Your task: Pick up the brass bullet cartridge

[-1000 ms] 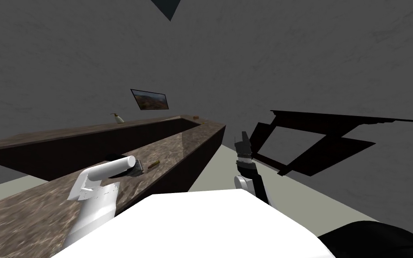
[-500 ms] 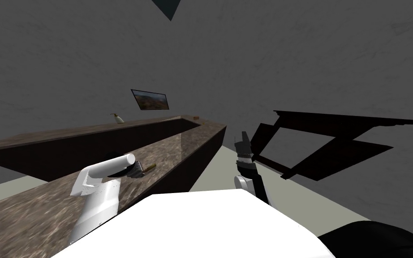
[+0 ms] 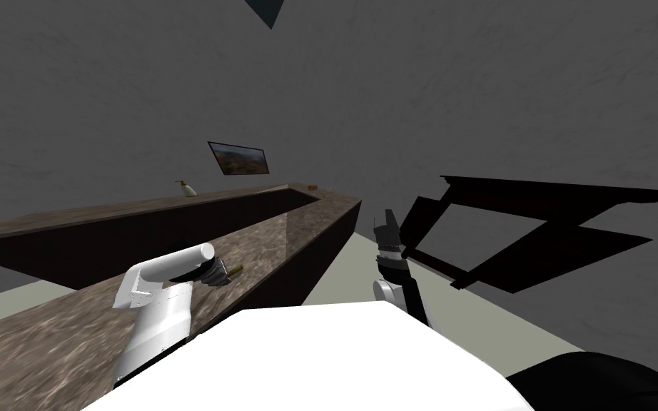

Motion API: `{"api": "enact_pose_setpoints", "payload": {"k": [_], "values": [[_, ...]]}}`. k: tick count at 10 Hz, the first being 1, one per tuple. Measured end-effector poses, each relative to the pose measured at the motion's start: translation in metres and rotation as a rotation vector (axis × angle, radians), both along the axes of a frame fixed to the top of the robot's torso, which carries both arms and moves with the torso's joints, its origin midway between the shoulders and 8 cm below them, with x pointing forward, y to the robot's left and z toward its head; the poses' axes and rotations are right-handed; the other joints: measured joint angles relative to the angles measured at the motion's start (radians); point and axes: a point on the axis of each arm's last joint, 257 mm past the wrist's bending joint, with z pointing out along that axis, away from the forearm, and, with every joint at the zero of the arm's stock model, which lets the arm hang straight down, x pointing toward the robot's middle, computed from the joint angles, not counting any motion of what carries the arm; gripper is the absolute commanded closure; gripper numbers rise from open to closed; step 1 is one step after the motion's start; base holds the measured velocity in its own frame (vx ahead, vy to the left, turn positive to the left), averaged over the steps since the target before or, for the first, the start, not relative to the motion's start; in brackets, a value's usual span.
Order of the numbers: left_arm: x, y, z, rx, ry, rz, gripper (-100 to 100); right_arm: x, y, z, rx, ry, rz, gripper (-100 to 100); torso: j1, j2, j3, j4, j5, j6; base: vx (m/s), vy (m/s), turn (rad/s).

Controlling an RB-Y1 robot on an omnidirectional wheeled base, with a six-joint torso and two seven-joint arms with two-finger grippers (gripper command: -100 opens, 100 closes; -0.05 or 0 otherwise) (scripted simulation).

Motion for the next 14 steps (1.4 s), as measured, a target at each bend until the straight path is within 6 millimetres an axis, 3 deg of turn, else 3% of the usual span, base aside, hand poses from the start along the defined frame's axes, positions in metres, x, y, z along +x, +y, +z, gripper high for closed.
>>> {"api": "enact_pose_setpoints", "payload": {"k": [1,5,6,10,11,12,14], "values": [[0.0,0.0,0.0,0.0,0.0,0.0,-100,0.0,0.0,0.0,0.0,0.0,0.0,0,0.001,0.001,0.001,0.0,0.0,0.0,0.01,0.004,0.028],[0.006,-0.002,-0.019,-0.001,0.0,-0.008,-100,0.0,0.0,0.0,0.0,0.0,0.0,0,0.002,0.001,0.001,0.0,0.001,0.0,0.01,0.011,0.015],[0.007,-0.002,-0.02,0.0,-0.002,-0.008,100,0.0,0.0,0.0,0.0,0.0,0.0,0,0.003,0.001,0.0,0.0,0.001,0.0,0.0,0.0,0.0],[0.007,-0.002,-0.019,0.001,-0.002,-0.009,100,0.0,0.0,0.0,0.0,0.0,0.0,0,0.004,0.0,0.0,0.0,0.002,0.0,0.0,0.0,0.0],[0.007,-0.002,-0.019,0.001,-0.002,-0.009,0,0.0,0.0,0.0,0.0,0.0,0.0,0,0.004,0.0,0.0,0.0,0.002,0.0,0.0,0.0,0.0],[0.007,-0.002,-0.019,0.001,-0.002,-0.009,100,0.0,0.0,0.0,0.0,0.0,0.0,0,0.004,0.0,0.0,0.0,0.002,0.0,-0.009,-0.008,-0.031],[0.004,-0.001,-0.009,0.002,-0.003,-0.004,100,0.0,0.0,0.0,0.0,0.0,0.0,0,0.003,0.001,0.001,0.0,0.001,0.0,-0.013,-0.013,-0.025]]}}
